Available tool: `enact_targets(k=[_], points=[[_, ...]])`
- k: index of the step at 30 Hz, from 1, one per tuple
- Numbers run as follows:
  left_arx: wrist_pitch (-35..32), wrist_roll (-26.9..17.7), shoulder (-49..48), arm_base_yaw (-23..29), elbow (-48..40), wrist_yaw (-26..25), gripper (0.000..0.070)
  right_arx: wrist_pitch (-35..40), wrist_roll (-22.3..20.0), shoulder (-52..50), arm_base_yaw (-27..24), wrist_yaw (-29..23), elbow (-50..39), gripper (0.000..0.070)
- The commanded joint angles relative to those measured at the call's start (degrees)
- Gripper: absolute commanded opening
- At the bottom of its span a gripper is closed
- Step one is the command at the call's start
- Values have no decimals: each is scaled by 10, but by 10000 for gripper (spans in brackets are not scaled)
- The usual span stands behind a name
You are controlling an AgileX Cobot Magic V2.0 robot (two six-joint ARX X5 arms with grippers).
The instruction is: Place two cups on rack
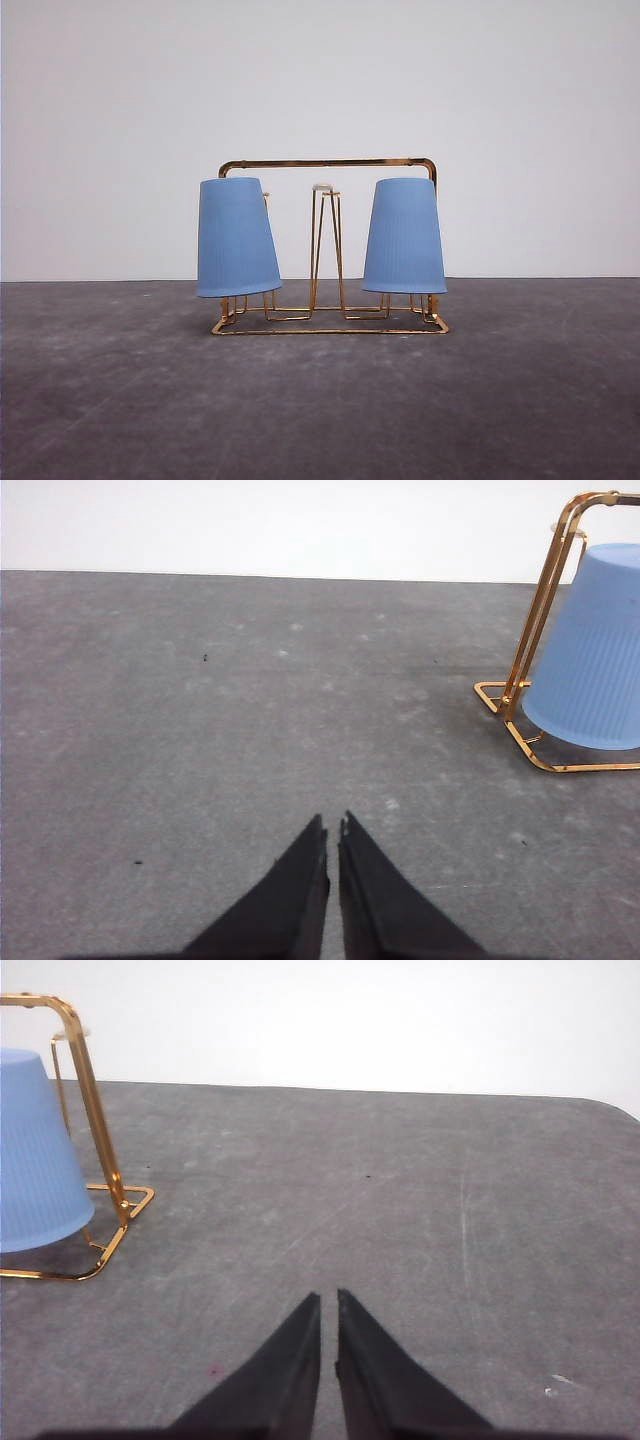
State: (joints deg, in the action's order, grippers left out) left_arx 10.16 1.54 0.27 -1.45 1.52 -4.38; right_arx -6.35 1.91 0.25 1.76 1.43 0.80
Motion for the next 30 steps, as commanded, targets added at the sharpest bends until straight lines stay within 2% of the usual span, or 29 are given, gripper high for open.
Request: enact_targets(k=[1, 30], points=[[3, 3, 0, 0, -8, 1, 0, 8, 5, 0, 0, 0, -1, 28], [3, 3, 0, 0, -8, 1, 0, 8, 5, 0, 0, 0, -1, 28]])
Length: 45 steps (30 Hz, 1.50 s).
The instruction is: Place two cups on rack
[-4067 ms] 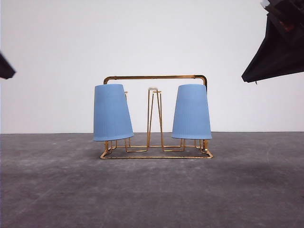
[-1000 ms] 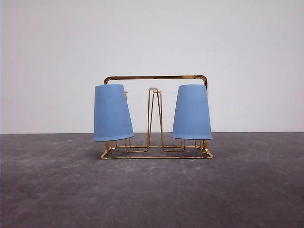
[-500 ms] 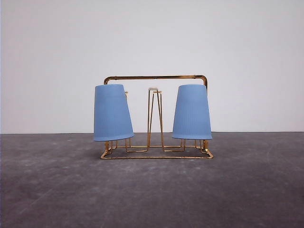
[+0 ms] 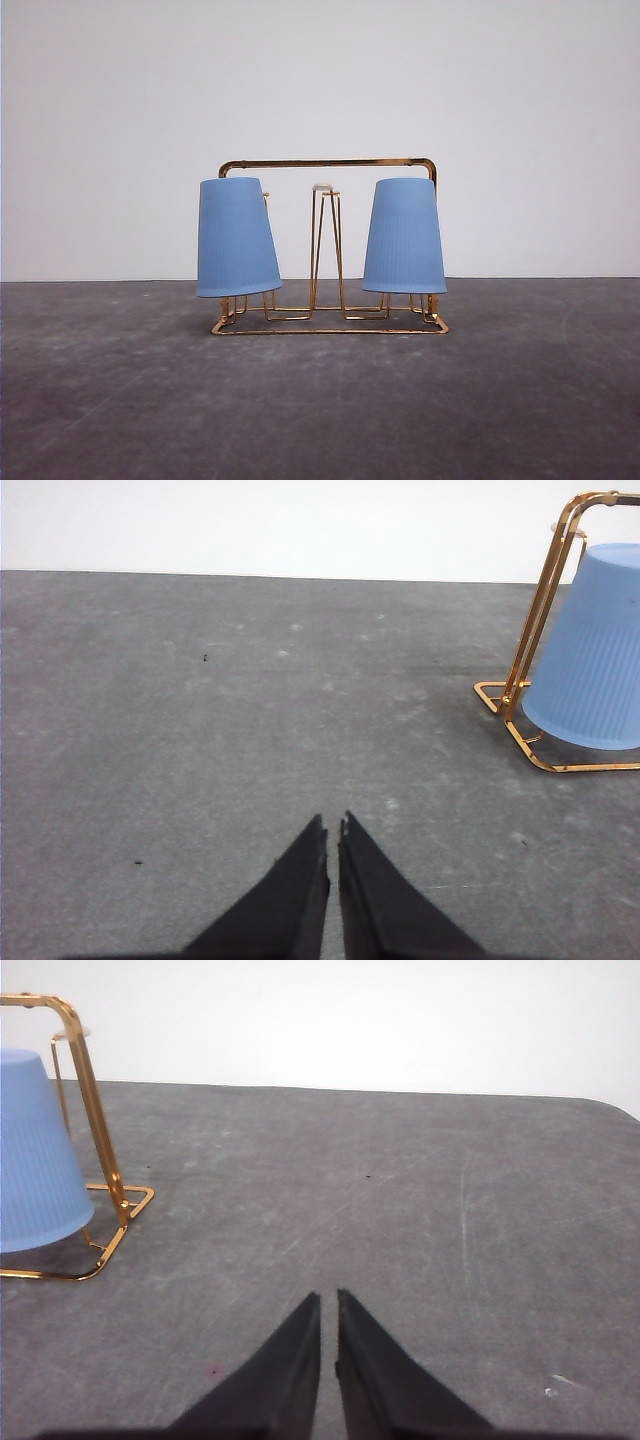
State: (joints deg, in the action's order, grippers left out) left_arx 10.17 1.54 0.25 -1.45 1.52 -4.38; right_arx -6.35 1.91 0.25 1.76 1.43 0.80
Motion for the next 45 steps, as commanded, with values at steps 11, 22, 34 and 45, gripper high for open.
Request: enact_targets(k=[11, 22, 34, 45], points=[[3, 3, 0, 0, -8, 1, 0, 8, 5, 0, 0, 0, -1, 28], [3, 3, 0, 0, -8, 1, 0, 8, 5, 0, 0, 0, -1, 28], [3, 3, 0, 0, -8, 1, 0, 8, 5, 0, 0, 0, -1, 28], [3, 3, 0, 0, -8, 1, 0, 8, 5, 0, 0, 0, -1, 28]])
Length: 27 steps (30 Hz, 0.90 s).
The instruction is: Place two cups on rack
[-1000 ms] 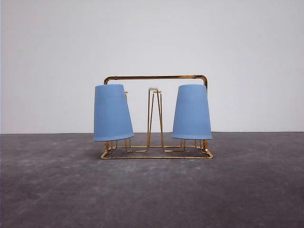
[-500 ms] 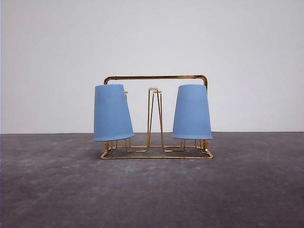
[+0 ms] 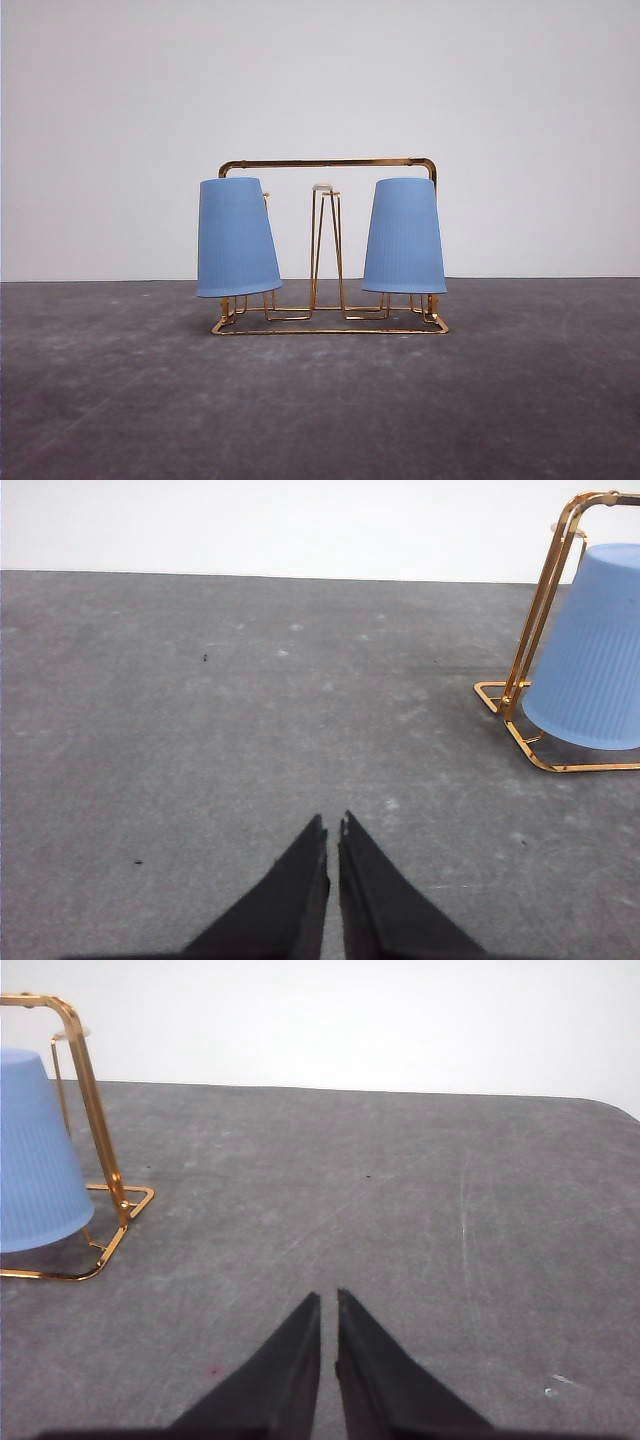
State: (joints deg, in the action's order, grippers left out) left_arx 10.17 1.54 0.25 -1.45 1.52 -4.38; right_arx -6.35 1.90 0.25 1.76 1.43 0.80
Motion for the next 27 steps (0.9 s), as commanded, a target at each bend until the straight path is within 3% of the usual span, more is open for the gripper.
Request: enact_targets(k=[1, 27], points=[[3, 3, 0, 0, -8, 1, 0, 8, 5, 0, 0, 0, -1, 28], [3, 3, 0, 0, -8, 1, 0, 8, 5, 0, 0, 0, -1, 28]])
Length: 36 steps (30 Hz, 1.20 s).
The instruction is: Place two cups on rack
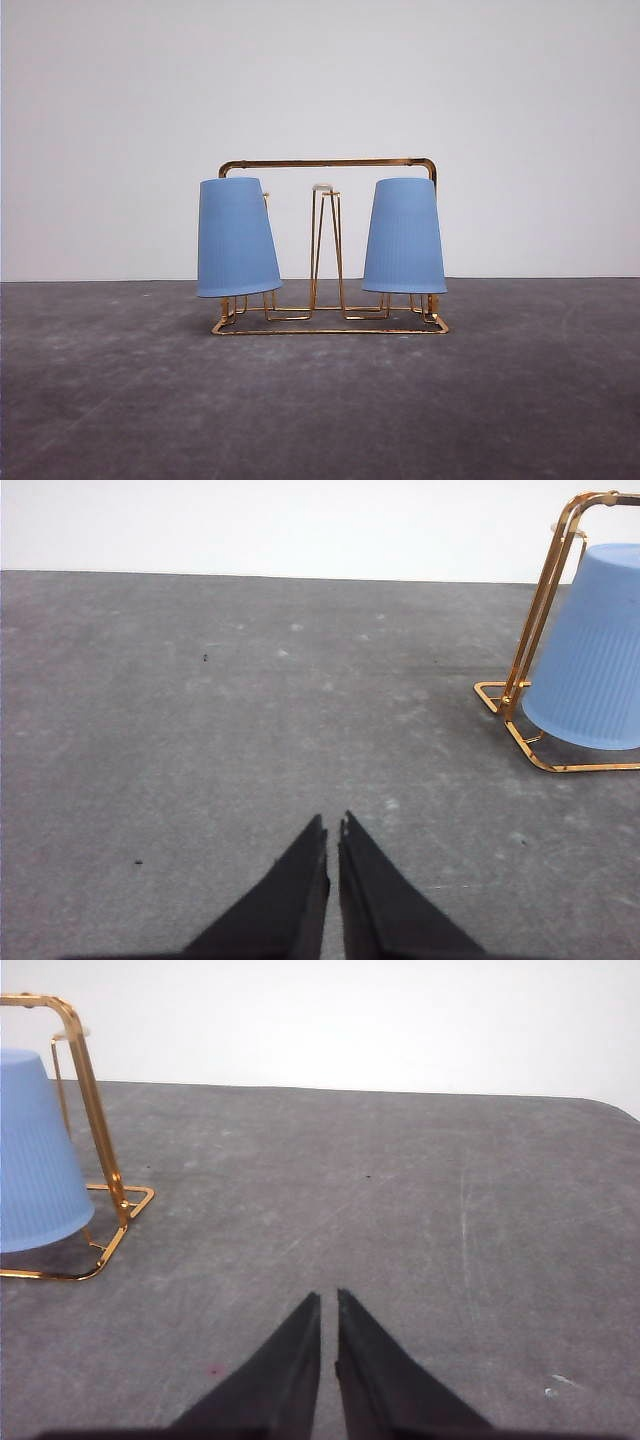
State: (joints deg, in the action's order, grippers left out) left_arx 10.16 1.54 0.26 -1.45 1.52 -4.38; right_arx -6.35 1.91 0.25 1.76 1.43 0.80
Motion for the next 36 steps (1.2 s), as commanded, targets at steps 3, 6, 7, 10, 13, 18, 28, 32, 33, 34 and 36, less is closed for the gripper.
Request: enact_targets(k=[3, 6, 7, 10, 13, 18, 28, 32, 33, 34, 36], points=[[3, 3, 0, 0, -8, 1, 0, 8, 5, 0, 0, 0, -1, 28], [3, 3, 0, 0, -8, 1, 0, 8, 5, 0, 0, 0, -1, 28], [3, 3, 0, 0, -8, 1, 0, 8, 5, 0, 0, 0, -1, 28], [3, 3, 0, 0, -8, 1, 0, 8, 5, 0, 0, 0, -1, 28], [3, 3, 0, 0, -8, 1, 0, 8, 5, 0, 0, 0, -1, 28], [3, 3, 0, 0, -8, 1, 0, 8, 5, 0, 0, 0, -1, 28], [3, 3, 0, 0, -8, 1, 0, 8, 5, 0, 0, 0, -1, 28], [3, 3, 0, 0, -8, 1, 0, 8, 5, 0, 0, 0, -1, 28], [3, 3, 0, 0, -8, 1, 0, 8, 5, 0, 0, 0, -1, 28], [3, 3, 0, 0, -8, 1, 0, 8, 5, 0, 0, 0, -1, 28], [3, 3, 0, 0, -8, 1, 0, 8, 5, 0, 0, 0, -1, 28]])
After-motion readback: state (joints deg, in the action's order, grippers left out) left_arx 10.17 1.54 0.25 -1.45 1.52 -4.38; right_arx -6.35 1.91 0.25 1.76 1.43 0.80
